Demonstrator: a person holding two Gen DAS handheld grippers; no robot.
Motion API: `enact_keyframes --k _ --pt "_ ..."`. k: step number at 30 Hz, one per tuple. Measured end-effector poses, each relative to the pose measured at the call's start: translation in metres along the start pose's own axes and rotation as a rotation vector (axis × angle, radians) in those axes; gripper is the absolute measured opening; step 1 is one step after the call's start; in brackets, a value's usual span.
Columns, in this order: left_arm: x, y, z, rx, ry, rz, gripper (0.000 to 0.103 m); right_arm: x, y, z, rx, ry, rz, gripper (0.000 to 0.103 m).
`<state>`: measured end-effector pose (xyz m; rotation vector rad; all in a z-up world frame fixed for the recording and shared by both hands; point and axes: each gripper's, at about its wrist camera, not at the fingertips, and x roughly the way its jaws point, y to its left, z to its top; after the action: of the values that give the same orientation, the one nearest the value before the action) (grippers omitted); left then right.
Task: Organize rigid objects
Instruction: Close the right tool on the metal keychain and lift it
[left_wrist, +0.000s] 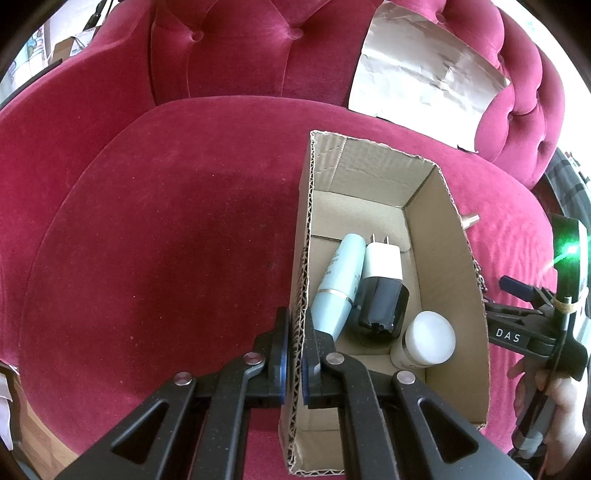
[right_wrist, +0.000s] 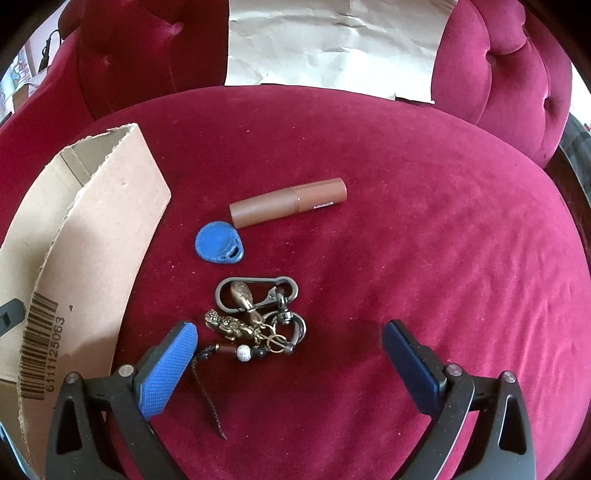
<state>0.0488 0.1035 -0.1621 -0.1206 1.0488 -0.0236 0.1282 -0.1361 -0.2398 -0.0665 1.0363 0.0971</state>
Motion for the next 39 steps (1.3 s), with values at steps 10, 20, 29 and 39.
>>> enact_keyframes --k 10,20,29,39 --pt "0.000 0.000 -0.001 0.000 -0.001 0.000 0.005 -0.016 0.009 -0.006 -0.019 -0.033 0.055 0.025" --pt "-0.001 0.000 -0.001 -0.001 -0.002 0.002 0.005 -0.027 0.011 -0.008 -0.021 -0.039 0.065 0.025" --pt "-0.001 0.000 -0.001 0.000 -0.002 0.002 0.005 -0.054 0.010 -0.003 -0.026 -0.075 0.053 0.025" --pt "0.000 0.002 0.000 -0.001 -0.002 0.001 0.005 -0.079 0.004 0.007 -0.013 -0.113 0.054 0.025"
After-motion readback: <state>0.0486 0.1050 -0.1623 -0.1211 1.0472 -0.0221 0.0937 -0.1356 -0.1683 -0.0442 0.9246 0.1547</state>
